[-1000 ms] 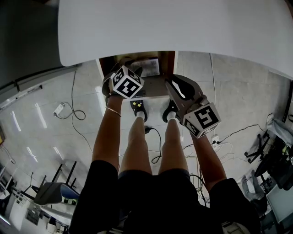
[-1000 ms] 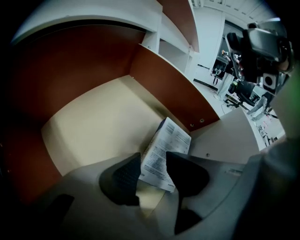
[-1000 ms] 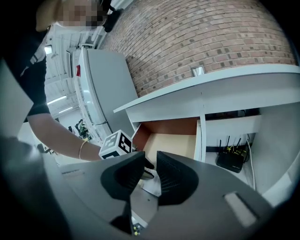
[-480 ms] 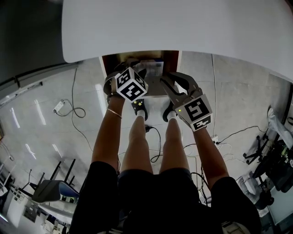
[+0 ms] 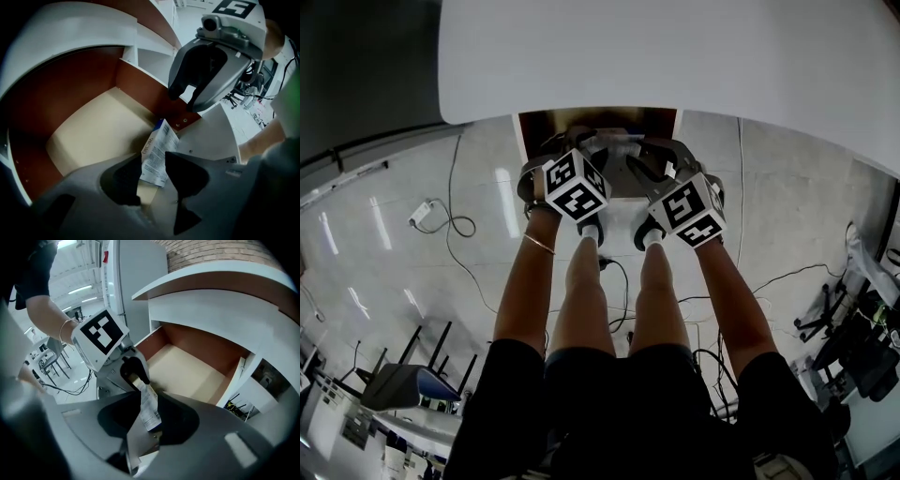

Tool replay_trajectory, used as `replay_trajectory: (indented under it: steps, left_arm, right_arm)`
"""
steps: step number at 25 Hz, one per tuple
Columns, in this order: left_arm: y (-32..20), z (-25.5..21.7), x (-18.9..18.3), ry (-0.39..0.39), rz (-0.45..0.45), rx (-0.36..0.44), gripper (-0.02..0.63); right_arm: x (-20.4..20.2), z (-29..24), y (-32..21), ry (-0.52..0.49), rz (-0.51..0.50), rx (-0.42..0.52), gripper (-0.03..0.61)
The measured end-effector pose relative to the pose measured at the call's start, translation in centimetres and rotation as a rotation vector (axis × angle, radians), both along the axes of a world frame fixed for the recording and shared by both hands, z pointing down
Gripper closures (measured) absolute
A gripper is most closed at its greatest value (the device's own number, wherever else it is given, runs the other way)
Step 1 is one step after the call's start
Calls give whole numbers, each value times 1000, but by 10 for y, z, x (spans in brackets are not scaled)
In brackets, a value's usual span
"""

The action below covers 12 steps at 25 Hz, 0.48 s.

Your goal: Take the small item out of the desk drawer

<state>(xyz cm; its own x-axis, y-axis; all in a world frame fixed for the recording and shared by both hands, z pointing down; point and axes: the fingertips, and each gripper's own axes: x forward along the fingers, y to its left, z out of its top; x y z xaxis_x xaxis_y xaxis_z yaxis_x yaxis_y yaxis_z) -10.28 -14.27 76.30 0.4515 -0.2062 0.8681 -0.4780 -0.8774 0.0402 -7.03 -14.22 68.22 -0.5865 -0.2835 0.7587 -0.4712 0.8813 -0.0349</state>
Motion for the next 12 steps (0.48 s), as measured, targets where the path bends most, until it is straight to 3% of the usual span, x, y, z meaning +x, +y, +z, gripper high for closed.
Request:
replay_trajectory:
  steps: [12]
  left_arm:
    - [18, -10, -1, -5, 105, -35, 460]
  right_arm:
    - [-20, 33, 0, 189, -229, 30, 419]
